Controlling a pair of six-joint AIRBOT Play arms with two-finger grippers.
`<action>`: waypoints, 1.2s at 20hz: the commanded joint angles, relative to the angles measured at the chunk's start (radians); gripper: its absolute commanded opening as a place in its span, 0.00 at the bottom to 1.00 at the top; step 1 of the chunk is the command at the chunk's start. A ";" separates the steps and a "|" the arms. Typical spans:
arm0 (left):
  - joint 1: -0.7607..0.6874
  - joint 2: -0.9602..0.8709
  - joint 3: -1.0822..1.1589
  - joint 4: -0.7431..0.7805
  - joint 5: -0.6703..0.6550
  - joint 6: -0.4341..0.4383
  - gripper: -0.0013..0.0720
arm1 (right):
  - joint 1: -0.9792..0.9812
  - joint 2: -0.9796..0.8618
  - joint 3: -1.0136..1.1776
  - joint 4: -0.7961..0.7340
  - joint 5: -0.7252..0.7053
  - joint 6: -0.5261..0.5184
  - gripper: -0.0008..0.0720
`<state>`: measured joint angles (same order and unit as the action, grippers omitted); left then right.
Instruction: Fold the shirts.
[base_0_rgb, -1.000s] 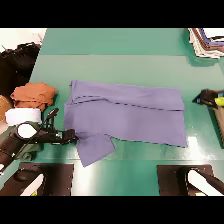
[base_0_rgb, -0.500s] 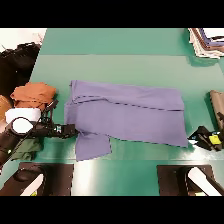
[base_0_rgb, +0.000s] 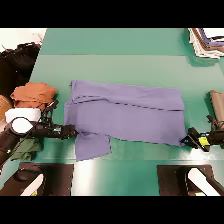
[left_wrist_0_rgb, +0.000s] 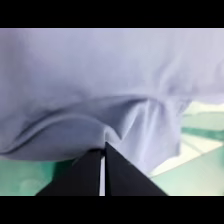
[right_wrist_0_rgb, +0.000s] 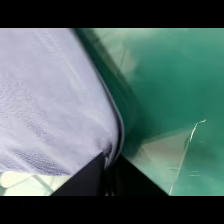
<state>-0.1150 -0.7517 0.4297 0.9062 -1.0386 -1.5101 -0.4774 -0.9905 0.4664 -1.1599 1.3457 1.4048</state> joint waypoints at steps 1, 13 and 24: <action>0.000 0.029 0.005 0.084 -0.088 -0.023 0.05 | 0.067 0.001 0.011 -0.021 0.024 0.000 0.03; 0.000 0.319 0.143 0.180 -0.301 -0.159 0.05 | 0.133 0.150 0.332 -0.182 0.212 0.031 0.03; 0.000 -0.493 0.560 0.214 0.143 0.005 0.05 | 0.322 -0.433 0.799 -0.040 0.068 0.031 0.03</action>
<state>-0.1154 -1.0767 0.8875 1.1137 -0.9958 -1.5284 -0.2024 -1.2797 1.1484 -1.2491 1.4460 1.4342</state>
